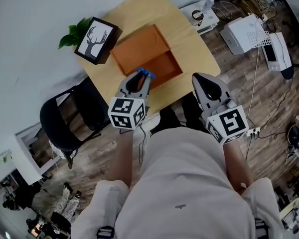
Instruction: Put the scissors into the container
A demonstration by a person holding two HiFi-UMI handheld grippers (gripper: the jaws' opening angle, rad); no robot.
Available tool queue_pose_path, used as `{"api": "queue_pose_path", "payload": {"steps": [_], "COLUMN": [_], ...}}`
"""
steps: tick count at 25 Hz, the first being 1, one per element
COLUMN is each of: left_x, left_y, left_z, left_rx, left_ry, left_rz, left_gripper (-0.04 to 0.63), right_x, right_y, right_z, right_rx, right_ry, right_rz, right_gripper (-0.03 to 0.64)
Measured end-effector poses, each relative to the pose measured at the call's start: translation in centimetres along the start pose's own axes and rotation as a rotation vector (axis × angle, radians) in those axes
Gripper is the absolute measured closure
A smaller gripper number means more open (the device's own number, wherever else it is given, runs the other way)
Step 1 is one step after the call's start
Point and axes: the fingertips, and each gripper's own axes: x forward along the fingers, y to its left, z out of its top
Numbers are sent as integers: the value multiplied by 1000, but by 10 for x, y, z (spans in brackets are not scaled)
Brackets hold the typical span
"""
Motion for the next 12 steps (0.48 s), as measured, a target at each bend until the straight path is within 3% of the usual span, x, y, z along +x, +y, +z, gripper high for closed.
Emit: {"api": "queue_pose_path", "payload": {"steps": [12], "left_x": [39], "left_y": [16], "left_z": [-45], "left_rx": [104], "left_ry": [185], "left_rz": [-21], "left_gripper": [517], "right_x": [-3], "right_y": [5], "right_z": [-19], "right_rx": [52], "right_ry": [7], "right_rz": [-75], "right_gripper": [618]}}
